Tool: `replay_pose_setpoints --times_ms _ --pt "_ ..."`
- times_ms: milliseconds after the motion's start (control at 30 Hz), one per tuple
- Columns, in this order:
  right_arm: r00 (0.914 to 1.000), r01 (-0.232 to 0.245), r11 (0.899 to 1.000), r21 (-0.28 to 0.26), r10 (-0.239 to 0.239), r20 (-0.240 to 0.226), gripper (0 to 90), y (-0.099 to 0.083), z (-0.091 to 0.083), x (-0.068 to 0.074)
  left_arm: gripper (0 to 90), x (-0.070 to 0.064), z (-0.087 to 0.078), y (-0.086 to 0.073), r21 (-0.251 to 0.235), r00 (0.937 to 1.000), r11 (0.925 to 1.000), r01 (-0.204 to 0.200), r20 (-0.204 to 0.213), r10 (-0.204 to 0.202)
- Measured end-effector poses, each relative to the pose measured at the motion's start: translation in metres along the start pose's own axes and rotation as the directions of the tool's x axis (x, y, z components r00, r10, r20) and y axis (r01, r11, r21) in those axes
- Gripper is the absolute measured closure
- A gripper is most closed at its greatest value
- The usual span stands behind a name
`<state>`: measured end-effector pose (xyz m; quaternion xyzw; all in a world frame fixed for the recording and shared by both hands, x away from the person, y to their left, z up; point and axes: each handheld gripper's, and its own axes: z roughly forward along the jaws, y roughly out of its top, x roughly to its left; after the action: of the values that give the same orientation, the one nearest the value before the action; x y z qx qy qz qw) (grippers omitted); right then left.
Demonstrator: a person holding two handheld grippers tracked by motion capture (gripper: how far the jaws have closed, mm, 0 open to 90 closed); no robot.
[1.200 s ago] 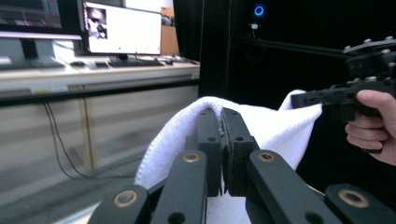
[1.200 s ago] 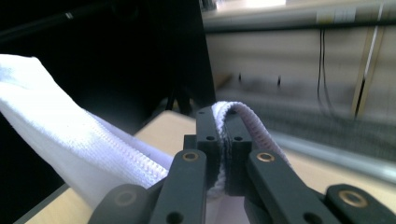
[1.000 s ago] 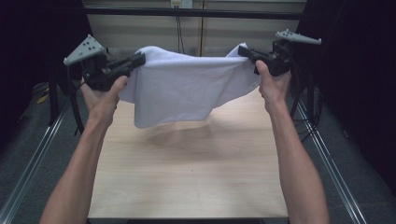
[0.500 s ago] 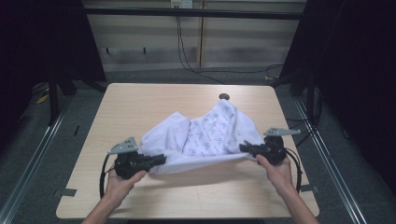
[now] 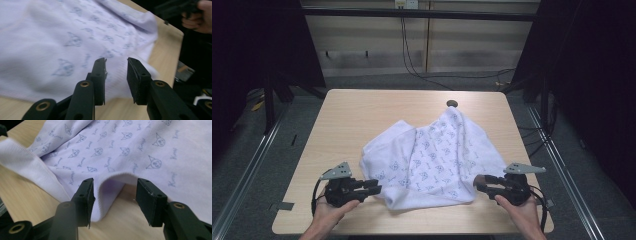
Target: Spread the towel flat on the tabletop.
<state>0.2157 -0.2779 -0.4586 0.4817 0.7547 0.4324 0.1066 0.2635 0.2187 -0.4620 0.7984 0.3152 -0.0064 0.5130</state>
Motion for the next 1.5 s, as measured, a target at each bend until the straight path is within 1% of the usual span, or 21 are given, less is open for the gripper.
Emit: replay_pose_setpoints --times_ms 167,267,300,367,467,500,533,567,600,633,667,700,767,900,967,1067,1167,1267,1300,1367,1500 --pt "0.9994 -0.027 0.999 -0.045 0.027 -0.021 49.2 -0.007 -0.007 -0.007 70.2 0.023 0.005 0.009 0.023 0.9954 0.9991 -0.036 -0.088 0.038" --pt "0.9985 0.016 0.996 -0.082 -0.02 -0.051 51.2 0.005 -0.002 0.004 80.9 0.048 0.015 0.017 0.024 0.9931 0.9997 -0.003 -0.117 0.005" --pt "0.9959 0.038 0.996 -0.086 -0.045 -0.079 52.6 0.014 0.005 0.013 82.2 0.063 0.025 0.021 0.044 0.9816 0.999 -0.009 -0.19 0.017" --pt "0.9942 0.051 0.995 -0.087 -0.059 -0.091 52.7 0.017 0.009 0.017 78.5 0.069 0.029 0.022 0.025 0.9784 0.9996 0.015 -0.207 -0.01" --pt "0.9766 0.113 0.992 -0.054 -0.121 -0.178 52.6 0.034 0.04 0.045 75.7 0.081 0.046 0.014 0.131 0.9764 0.9914 0.012 -0.215 0.016" --pt "0.9766 0.113 0.992 -0.054 -0.121 -0.178 52.6 0.034 0.04 0.045 77.5 0.081 0.046 0.014 0.131 0.9764 0.9914 0.012 -0.215 0.016" --pt "0.9693 0.133 0.99 -0.042 -0.138 -0.203 52.3 0.037 0.05 0.053 77.5 0.079 0.047 0.01 0.155 0.9754 0.988 -0.005 -0.217 0.039" --pt "0.9478 0.182 0.983 -0.018 -0.18 -0.263 50.9 0.043 0.073 0.07 85.5 0.077 0.046 0.008 0.167 0.9763 0.9859 -0.013 -0.211 0.048" --pt "0.9478 0.182 0.983 -0.018 -0.18 -0.263 50.9 0.043 0.073 0.07 85.5 0.076 0.045 0.007 0.173 0.9773 0.9848 -0.016 -0.206 0.052" --pt "0.9294 0.219 0.976 0.013 -0.205 -0.307 49.3 0.045 0.094 0.084 90.0 0.073 0.042 0.004 0.199 0.9754 0.9795 -0.027 -0.209 0.069" --pt "0.9195 0.235 0.972 0.023 -0.215 -0.329 49.2 0.046 0.101 0.089 90.0 0.07 0.038 0.0 0.194 0.9793 0.9808 -0.019 -0.194 0.057" --pt "0.9195 0.235 0.972 0.023 -0.215 -0.329 49.2 0.046 0.101 0.089 90.0 0.07 0.038 0.0 0.194 0.9793 0.9808 -0.019 -0.194 0.057" --pt "0.9039 0.266 0.962 0.054 -0.23 -0.361 47.7 0.047 0.121 0.105 90.0 0.063 0.034 -0.003 0.211 0.9791 0.9768 -0.034 -0.189 0.075" --pt "0.8867 0.305 0.948 0.087 -0.25 -0.389 46.1 0.053 0.155 0.13 90.0 0.047 0.026 -0.013 0.23 0.9857 0.9726 -0.035 -0.152 0.072" --pt "0.8888 0.312 0.946 0.091 -0.257 -0.38 45.9 0.053 0.159 0.132 90.0 0.037 0.023 -0.018 0.243 0.9902 0.9691 -0.043 -0.118 0.074" --pt "0.8855 0.323 0.941 0.103 -0.262 -0.384 45.5 0.053 0.174 0.135 90.0 0.023 0.02 -0.026 0.257 0.999 0.9663 -0.005 -0.042 0.017" --pt "0.8887 0.326 0.938 0.118 -0.261 -0.377 46.7 0.05 0.178 0.134 89.1 0.014 0.017 -0.029 0.26 1.0 0.9655 -0.004 0.006 0.003" --pt "0.8928 0.363 0.923 0.127 -0.305 -0.331 65.1 0.044 0.178 0.133 76.3 0.019 0.008 -0.02 0.159 0.9999 0.9872 0.015 0.003 -0.016" --pt "0.8987 0.355 0.926 0.129 -0.3 -0.32 81.1 0.044 0.176 0.132 72.6 0.023 0.006 -0.015 0.131 0.9998 0.9912 0.021 -0.007 -0.02" --pt "0.9021 0.329 0.934 0.139 -0.268 -0.338 86.1 0.045 0.174 0.129 72.8 0.038 0.002 -0.002 0.051 0.9983 0.9978 0.043 -0.042 -0.041" --pt "0.8966 0.331 0.934 0.135 -0.266 -0.354 87.8 0.046 0.171 0.126 77.2 0.059 0.007 0.011 0.004 0.9934 0.9976 0.069 -0.092 -0.069"
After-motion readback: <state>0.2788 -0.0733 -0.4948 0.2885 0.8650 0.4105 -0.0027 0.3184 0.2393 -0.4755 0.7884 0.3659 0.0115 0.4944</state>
